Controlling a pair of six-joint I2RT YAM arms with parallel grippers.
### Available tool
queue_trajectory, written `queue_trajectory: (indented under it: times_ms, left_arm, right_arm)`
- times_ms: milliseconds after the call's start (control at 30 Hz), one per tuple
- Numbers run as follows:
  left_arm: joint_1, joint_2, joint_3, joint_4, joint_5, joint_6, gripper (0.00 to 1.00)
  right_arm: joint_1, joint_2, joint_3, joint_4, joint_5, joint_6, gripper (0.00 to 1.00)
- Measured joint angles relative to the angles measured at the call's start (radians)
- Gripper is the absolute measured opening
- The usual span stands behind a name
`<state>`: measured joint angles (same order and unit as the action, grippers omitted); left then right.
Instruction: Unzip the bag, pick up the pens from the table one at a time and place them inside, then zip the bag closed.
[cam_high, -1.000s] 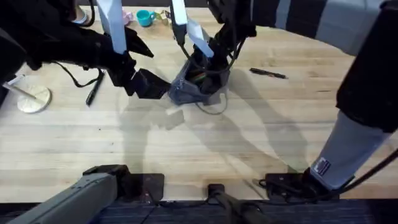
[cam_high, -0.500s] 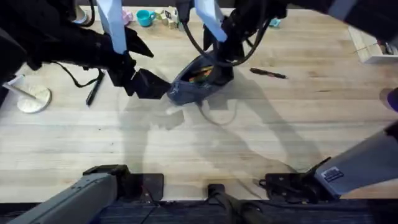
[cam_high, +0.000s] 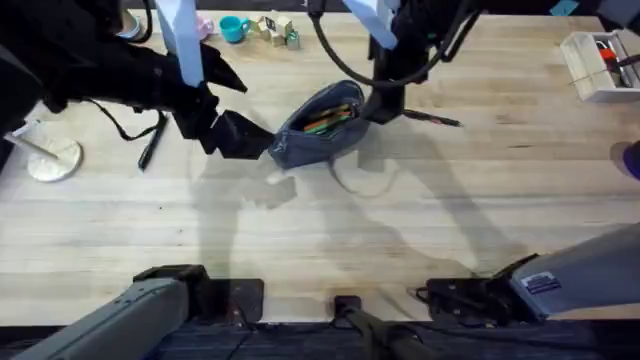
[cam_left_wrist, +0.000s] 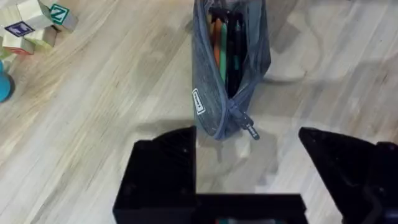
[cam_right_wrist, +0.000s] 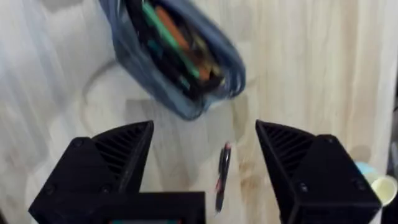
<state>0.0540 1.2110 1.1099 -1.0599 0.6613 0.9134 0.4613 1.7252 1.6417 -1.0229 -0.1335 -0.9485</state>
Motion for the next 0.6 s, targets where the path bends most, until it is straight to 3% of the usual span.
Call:
queue_trajectory:
  times_ms: [300, 600]
  left_arm:
    - [0.000, 0.000, 0.000, 0.000, 0.000, 0.000, 0.993]
    - [0.000, 0.000, 0.000, -0.004, 0.000, 0.000, 0.993]
  right_arm:
    - [-0.077, 0.000, 0.000, -0.146, 0.041, 0.125, 0.996]
    - [-0.289, 0.000, 0.000, -0.193, -0.020, 0.160, 0.995]
